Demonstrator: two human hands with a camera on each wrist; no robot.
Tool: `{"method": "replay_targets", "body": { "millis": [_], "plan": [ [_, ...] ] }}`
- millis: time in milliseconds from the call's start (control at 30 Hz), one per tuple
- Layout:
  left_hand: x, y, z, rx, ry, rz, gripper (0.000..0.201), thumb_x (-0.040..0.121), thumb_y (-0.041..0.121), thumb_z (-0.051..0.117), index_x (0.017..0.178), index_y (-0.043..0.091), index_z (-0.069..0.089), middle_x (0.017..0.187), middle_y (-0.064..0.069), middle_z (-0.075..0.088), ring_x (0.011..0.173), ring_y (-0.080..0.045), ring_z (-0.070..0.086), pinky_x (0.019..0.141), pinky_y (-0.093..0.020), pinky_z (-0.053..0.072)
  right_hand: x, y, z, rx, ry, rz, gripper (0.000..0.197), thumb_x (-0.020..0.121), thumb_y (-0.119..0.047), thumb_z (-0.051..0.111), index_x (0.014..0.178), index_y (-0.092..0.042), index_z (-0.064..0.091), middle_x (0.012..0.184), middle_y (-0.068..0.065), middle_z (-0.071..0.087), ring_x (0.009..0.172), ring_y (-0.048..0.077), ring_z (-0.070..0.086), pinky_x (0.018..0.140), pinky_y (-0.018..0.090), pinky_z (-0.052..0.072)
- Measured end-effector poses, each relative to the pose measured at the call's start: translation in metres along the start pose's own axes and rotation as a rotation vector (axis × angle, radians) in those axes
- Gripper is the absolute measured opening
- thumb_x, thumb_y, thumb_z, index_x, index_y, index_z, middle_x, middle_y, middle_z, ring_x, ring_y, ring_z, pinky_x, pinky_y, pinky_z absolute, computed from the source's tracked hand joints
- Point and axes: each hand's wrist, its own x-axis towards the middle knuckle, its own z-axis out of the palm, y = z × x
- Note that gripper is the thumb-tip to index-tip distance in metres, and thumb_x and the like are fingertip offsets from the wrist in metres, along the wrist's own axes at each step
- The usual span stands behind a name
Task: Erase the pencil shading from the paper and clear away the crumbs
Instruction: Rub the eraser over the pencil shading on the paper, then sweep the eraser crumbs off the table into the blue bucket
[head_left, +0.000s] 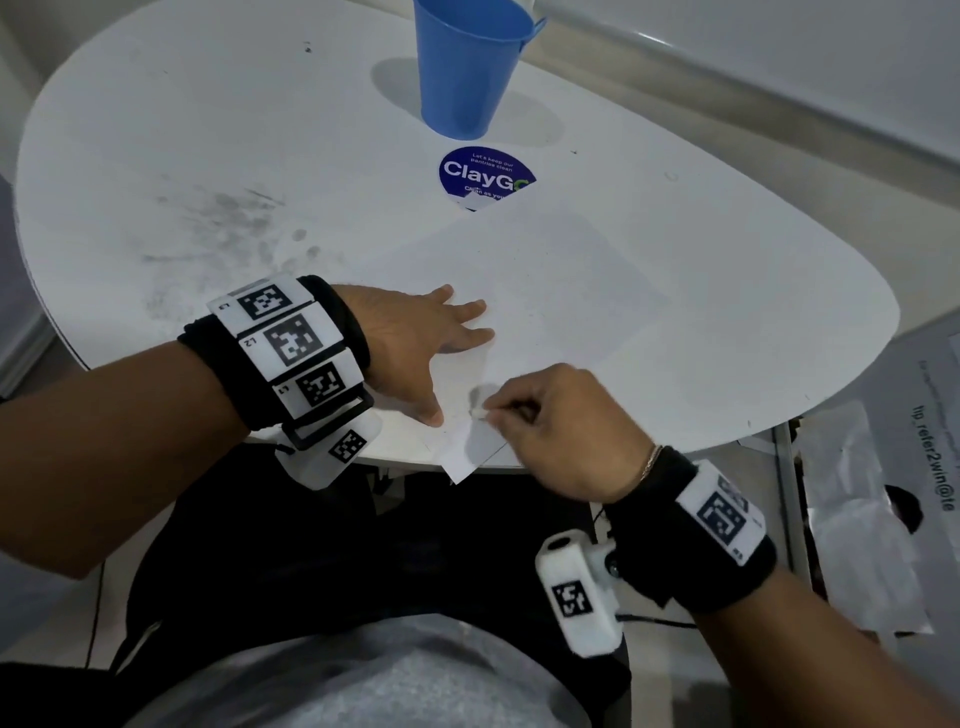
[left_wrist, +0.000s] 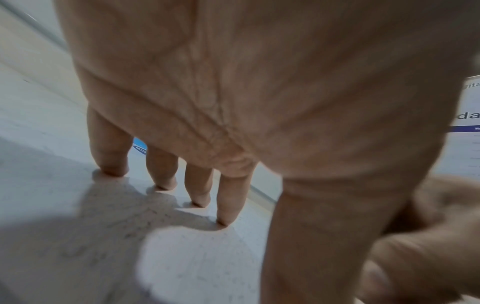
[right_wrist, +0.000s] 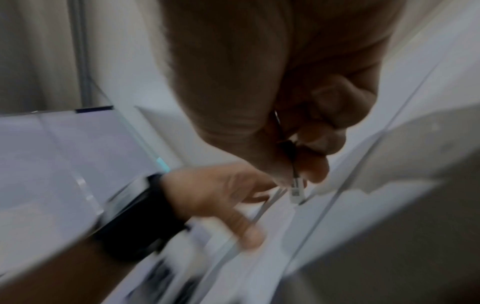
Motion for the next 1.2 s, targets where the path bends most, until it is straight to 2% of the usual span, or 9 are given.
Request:
{"method": "replay_targets", "body": {
  "millis": [133, 200, 300, 500, 633, 800, 933, 1067, 1200],
  "plan": [
    [-0.001, 0.0, 0.001, 0.007, 0.008, -0.003, 0.1, 0.09, 0.051, 0.067, 0.158, 0.044, -0.006, 0.161, 0.024, -0.025, 0.15, -0.004, -0.024, 0.127, -0.046, 0.01, 0.014, 0.024, -0.022, -0.038, 0.169, 0.142, 0.016, 0.091, -0.02, 0.062, 0.091, -0.019, 0.078, 0.088, -0.003, 0.075, 0.082, 0.016, 0.068, 0.075, 0.024, 0.051],
    [-0.001, 0.001, 0.0, 0.011, 0.008, -0.002, 0.101, 0.09, 0.051, 0.067, 0.159, 0.043, -0.006, 0.162, 0.024, -0.024, 0.15, -0.005, -0.024, 0.127, -0.046, 0.009, 0.008, 0.012, -0.013, -0.067, 0.122, 0.075, 0.015, 0.09, -0.02, 0.062, 0.089, -0.018, 0.077, 0.084, -0.002, 0.075, 0.08, 0.018, 0.067, 0.076, 0.029, 0.052],
    [-0.001, 0.001, 0.0, 0.004, 0.006, -0.002, 0.102, 0.089, 0.052, 0.069, 0.158, 0.043, -0.005, 0.162, 0.023, -0.024, 0.15, -0.005, -0.024, 0.127, -0.046, 0.009, -0.008, -0.015, 0.004, -0.007, -0.07, -0.057, 0.014, 0.09, -0.02, 0.063, 0.088, -0.02, 0.077, 0.072, -0.008, 0.069, 0.068, 0.008, 0.061, 0.07, 0.023, 0.048],
    [-0.002, 0.002, -0.001, 0.017, 0.002, -0.014, 0.1, 0.09, 0.053, 0.065, 0.158, 0.043, -0.007, 0.161, 0.023, -0.026, 0.15, -0.005, -0.025, 0.127, -0.046, 0.009, 0.014, 0.02, -0.019, -0.012, 0.151, 0.125, 0.016, 0.09, -0.021, 0.062, 0.081, -0.021, 0.076, 0.071, -0.009, 0.068, 0.071, 0.013, 0.063, 0.066, 0.023, 0.043],
    [-0.001, 0.001, 0.001, 0.002, -0.007, -0.009, 0.102, 0.088, 0.054, 0.067, 0.158, 0.045, -0.008, 0.16, 0.025, -0.026, 0.149, -0.004, -0.025, 0.127, -0.045, 0.01, -0.004, -0.009, 0.002, -0.08, 0.015, -0.035, 0.016, 0.09, -0.021, 0.059, 0.085, -0.019, 0.074, 0.075, -0.005, 0.069, 0.074, 0.019, 0.063, 0.07, 0.033, 0.051],
    [-0.004, 0.003, 0.0, 0.014, 0.008, -0.015, 0.1, 0.089, 0.055, 0.065, 0.157, 0.046, -0.007, 0.16, 0.027, -0.025, 0.15, -0.004, -0.023, 0.126, -0.044, 0.015, 0.014, 0.02, -0.02, -0.085, 0.162, 0.133, 0.018, 0.092, -0.02, 0.058, 0.09, -0.019, 0.076, 0.087, -0.002, 0.074, 0.083, 0.022, 0.066, 0.075, 0.034, 0.053],
    [-0.008, 0.007, -0.002, 0.039, 0.015, -0.035, 0.101, 0.088, 0.058, 0.065, 0.158, 0.045, -0.007, 0.161, 0.025, -0.024, 0.151, -0.005, -0.021, 0.125, -0.041, 0.019, 0.001, -0.002, -0.006, -0.055, 0.059, 0.027, 0.017, 0.092, -0.023, 0.058, 0.09, -0.02, 0.074, 0.084, -0.004, 0.073, 0.081, 0.018, 0.066, 0.075, 0.035, 0.054],
    [-0.012, 0.01, -0.002, 0.093, 0.035, -0.08, 0.103, 0.087, 0.065, 0.061, 0.159, 0.039, -0.007, 0.165, 0.017, -0.021, 0.154, -0.013, -0.014, 0.124, -0.043, 0.022, 0.008, 0.002, -0.016, -0.003, 0.132, 0.051, 0.016, 0.092, -0.025, 0.061, 0.094, -0.022, 0.076, 0.085, -0.007, 0.073, 0.08, 0.015, 0.066, 0.077, 0.032, 0.053],
    [-0.013, 0.018, -0.002, 0.166, 0.071, -0.101, 0.103, 0.087, 0.069, 0.058, 0.162, 0.03, -0.003, 0.168, 0.007, -0.014, 0.156, -0.023, -0.004, 0.121, -0.044, 0.029, 0.006, 0.003, -0.015, -0.042, 0.009, 0.033, 0.016, 0.093, -0.027, 0.061, 0.098, -0.024, 0.076, 0.084, -0.008, 0.072, 0.081, 0.013, 0.065, 0.079, 0.029, 0.052]
  ]
}}
